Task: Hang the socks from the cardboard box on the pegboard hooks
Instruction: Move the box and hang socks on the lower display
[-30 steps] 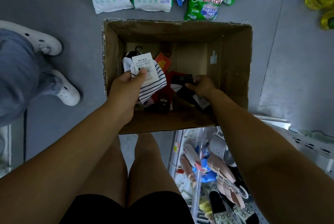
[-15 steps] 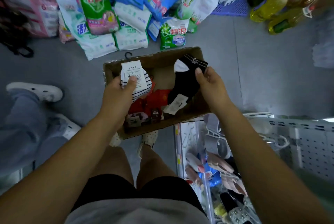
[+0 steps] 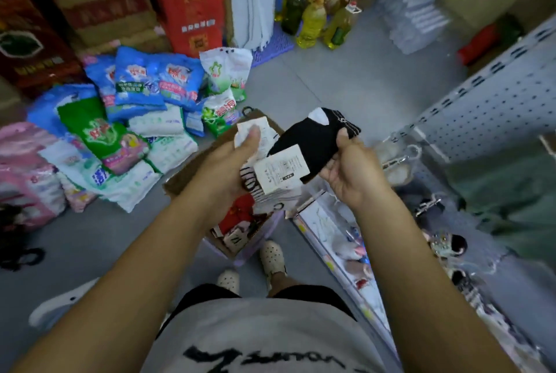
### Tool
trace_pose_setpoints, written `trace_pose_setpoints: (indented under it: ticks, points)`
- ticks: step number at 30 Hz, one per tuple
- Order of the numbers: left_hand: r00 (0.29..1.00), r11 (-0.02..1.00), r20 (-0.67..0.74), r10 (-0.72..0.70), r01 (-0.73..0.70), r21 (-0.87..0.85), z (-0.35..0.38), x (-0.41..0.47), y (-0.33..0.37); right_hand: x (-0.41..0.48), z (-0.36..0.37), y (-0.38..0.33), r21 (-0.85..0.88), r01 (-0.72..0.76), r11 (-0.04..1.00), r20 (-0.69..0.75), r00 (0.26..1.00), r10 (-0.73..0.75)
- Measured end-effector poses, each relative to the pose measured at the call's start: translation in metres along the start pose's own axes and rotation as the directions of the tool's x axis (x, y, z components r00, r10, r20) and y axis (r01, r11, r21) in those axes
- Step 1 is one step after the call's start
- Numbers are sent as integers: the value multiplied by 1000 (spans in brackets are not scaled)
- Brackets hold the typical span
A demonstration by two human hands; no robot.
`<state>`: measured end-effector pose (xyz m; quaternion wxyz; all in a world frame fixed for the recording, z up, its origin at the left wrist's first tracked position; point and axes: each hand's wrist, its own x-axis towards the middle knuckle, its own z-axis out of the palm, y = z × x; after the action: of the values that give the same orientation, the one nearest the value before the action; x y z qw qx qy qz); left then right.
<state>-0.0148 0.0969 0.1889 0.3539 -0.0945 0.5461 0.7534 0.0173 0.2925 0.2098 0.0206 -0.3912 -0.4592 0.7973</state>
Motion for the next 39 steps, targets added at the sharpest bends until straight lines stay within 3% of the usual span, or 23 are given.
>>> trace_pose_setpoints:
  ticks: [3, 7, 10, 13, 16, 20, 24, 26, 29, 34, 39]
  points:
    - [997, 978, 20, 72, -74, 195, 12, -8, -14, -25, -29, 14, 63, 27, 998, -71, 997, -23]
    - [993, 952, 118, 30, -64, 299, 35, -13, -29, -71, -70, 32, 132, 80, 988, -160, 985, -59]
    - [984, 947, 180, -18, -41, 318, 59, -20, -46, -122, -100, 51, -204, 221, 954, -249, 930, -269]
    - [967, 947, 243, -73, -9, 322, 91, -34, -61, -163, -123, 64, -498, 425, 756, -66, 850, -522]
    - [922, 954, 351, -166, 60, 293, 123, -52, -74, -181, -150, 72, -627, 496, 601, 66, 802, -594]
    - [844, 943, 454, -285, 161, 293, 164, -71, -89, -201, -197, 68, -644, 559, 522, -12, 675, -738]
    - [780, 923, 507, -367, 235, 306, 211, -93, -118, -232, -254, 64, -578, 593, 560, -127, 613, -780]
    - [814, 926, 475, -333, 186, 329, 236, -109, -141, -254, -283, 63, -511, 590, 625, -224, 611, -759]
    - [871, 920, 426, -243, 68, 387, 276, -139, -179, -289, -330, 64, -511, 565, 648, -380, 528, -759]
    - [896, 936, 417, -155, -2, 351, 339, -193, -238, -345, -409, 81, -461, 542, 703, -508, 488, -709]
    - [797, 954, 563, -218, 52, 296, 391, -241, -273, -388, -457, 83, -441, 527, 727, -591, 439, -677]
